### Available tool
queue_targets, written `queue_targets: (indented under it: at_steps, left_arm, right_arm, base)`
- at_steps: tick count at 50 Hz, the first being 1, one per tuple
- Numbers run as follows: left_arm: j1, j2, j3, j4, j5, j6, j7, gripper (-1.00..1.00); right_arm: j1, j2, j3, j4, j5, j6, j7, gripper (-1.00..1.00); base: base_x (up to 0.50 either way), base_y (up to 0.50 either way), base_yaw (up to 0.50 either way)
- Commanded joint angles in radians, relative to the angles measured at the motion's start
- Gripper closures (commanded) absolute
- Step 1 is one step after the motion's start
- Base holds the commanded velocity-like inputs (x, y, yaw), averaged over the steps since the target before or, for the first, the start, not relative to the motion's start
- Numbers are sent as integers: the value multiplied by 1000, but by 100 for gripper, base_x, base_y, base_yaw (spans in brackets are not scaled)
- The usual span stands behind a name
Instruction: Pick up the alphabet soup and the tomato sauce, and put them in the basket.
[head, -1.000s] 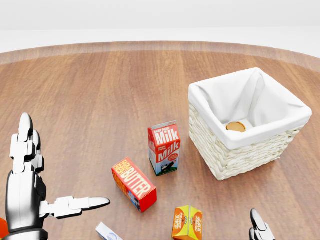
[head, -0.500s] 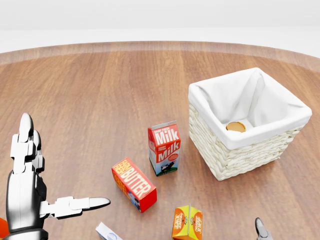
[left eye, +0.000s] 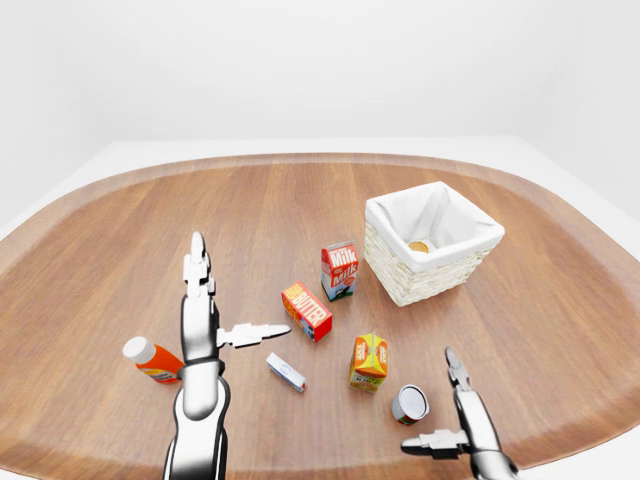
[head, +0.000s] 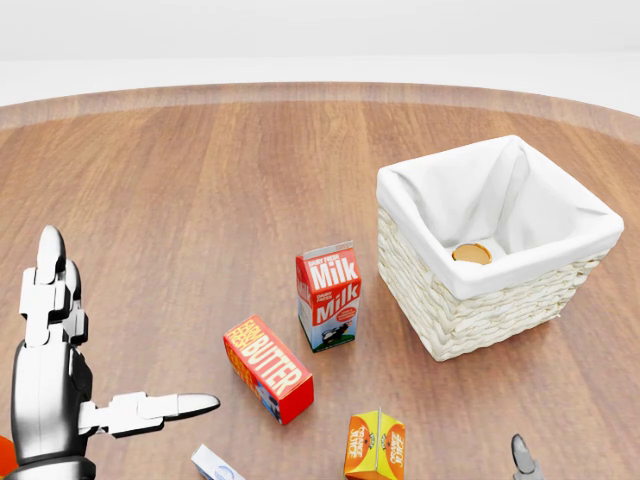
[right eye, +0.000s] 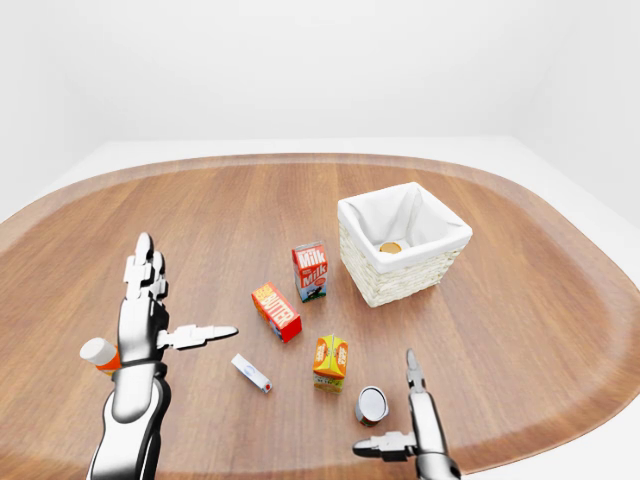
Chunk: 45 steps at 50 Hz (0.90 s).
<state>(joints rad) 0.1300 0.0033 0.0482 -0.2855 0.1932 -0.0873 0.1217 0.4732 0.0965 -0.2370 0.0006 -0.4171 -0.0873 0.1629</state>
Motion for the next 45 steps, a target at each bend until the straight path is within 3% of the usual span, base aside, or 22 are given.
queue_targets:
  at_steps: [1,10,45]
  left_arm:
    - [0,0,3,2,-3,0,1,-100]
    - [4,-1,0,-3,0,0,1,-100]
    - [3,-1,-1,-3,0,0,1,-100]
  right_arm:
    - [-5,0,6,20,-59,0,-49,-100]
    - [-32,1,-14,101,-140,0,-117,-100]
    - [12,-29,103,0,-208,0,-222,-100]
  base:
    - [0,0,0]
    - [0,0,0]
    - [0,0,0]
